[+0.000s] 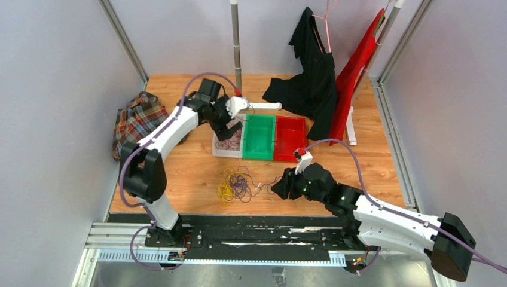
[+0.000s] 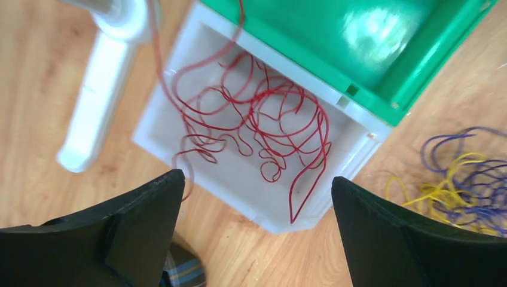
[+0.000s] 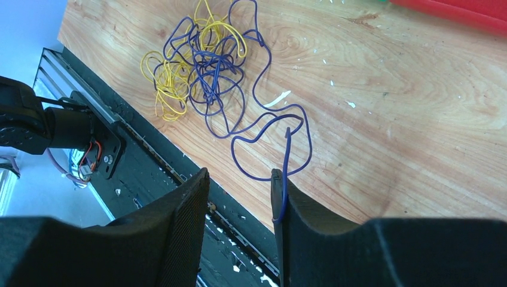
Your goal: Untangle the cables
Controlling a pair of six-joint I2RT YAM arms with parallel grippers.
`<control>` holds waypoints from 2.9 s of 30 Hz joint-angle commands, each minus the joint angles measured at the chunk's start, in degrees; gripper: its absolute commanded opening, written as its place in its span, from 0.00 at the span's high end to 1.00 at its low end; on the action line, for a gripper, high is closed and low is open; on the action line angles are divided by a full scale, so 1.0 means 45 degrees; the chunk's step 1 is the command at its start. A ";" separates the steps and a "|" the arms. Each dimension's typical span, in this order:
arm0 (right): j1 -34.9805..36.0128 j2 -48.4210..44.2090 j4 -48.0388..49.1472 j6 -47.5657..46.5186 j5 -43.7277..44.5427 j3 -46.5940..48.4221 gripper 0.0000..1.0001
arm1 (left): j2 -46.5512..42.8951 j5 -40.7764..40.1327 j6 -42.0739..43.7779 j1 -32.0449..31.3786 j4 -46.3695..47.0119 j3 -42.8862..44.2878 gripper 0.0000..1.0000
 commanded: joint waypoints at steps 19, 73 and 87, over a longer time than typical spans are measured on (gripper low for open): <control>-0.0145 0.3595 0.2237 -0.0213 -0.2945 0.6782 0.76 | -0.7061 0.8745 -0.4281 0.0088 -0.2618 -0.2093 0.02; -0.0098 0.1901 -0.0519 -0.4934 -0.2170 0.4960 0.35 | -1.0024 0.7841 -0.6320 -0.0041 -0.0417 0.0273 1.00; 0.2757 0.4947 0.4260 -0.7709 0.3287 0.6715 0.31 | -0.9023 0.9001 -0.7923 -0.0041 -0.0409 0.3507 0.99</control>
